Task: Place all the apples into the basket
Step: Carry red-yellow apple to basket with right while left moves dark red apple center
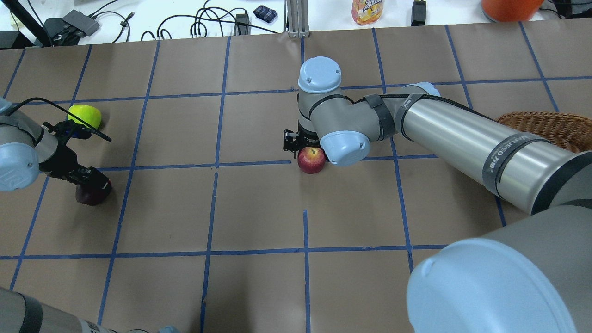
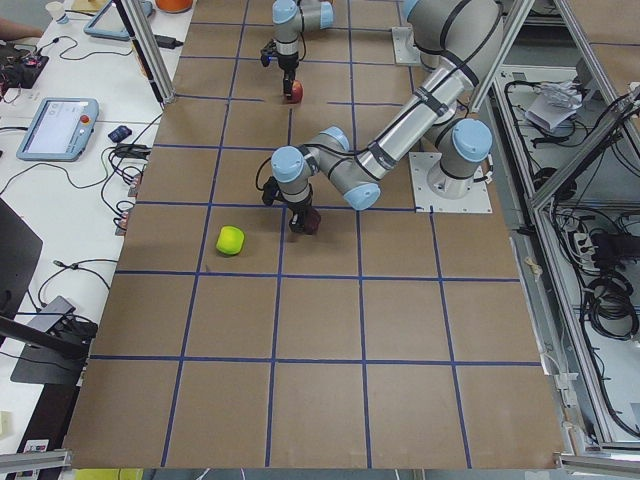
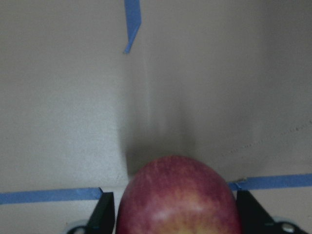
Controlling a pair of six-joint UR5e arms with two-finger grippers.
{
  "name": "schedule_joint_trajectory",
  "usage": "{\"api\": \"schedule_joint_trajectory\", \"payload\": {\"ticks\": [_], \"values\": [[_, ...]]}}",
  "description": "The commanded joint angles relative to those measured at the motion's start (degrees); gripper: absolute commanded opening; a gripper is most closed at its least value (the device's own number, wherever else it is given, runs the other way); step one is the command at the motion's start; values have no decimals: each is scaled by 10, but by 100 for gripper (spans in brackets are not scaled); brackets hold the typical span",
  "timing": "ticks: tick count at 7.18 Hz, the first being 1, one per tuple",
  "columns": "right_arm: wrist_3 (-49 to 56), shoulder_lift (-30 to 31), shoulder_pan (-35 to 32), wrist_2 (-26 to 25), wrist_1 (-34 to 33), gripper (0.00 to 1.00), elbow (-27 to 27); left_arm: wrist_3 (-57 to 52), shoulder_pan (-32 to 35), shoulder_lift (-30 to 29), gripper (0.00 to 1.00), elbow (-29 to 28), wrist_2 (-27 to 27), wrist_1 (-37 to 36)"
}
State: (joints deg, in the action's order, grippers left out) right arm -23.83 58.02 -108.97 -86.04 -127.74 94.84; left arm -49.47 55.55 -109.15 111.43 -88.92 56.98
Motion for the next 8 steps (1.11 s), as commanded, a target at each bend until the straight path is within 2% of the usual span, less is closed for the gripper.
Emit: {"api": "schedule_joint_trajectory", "payload": {"ticks": [1,2,3,4,5,6,8], "values": [[1,3,1,-5,-7,48,-4,29,21,26,0,-15,15,11],[6,16,14,-1,2,48,-8,104,83,26,0,-30,56,22],[70,46,40,-11,10,49,3,258,173,22,0,-38,63,15],[158,74,109,-24,57,49,3,398,254,8,0,-45,83,-11],[251,112,181,-47,85,49,9,529,320,-3,0,-56,126,-64],[362,136,253,-98,80,49,37,620,370,-20,0,-61,132,-84],[542,170,400,-93,54,49,95,710,471,-57,0,-78,116,-135]]}}
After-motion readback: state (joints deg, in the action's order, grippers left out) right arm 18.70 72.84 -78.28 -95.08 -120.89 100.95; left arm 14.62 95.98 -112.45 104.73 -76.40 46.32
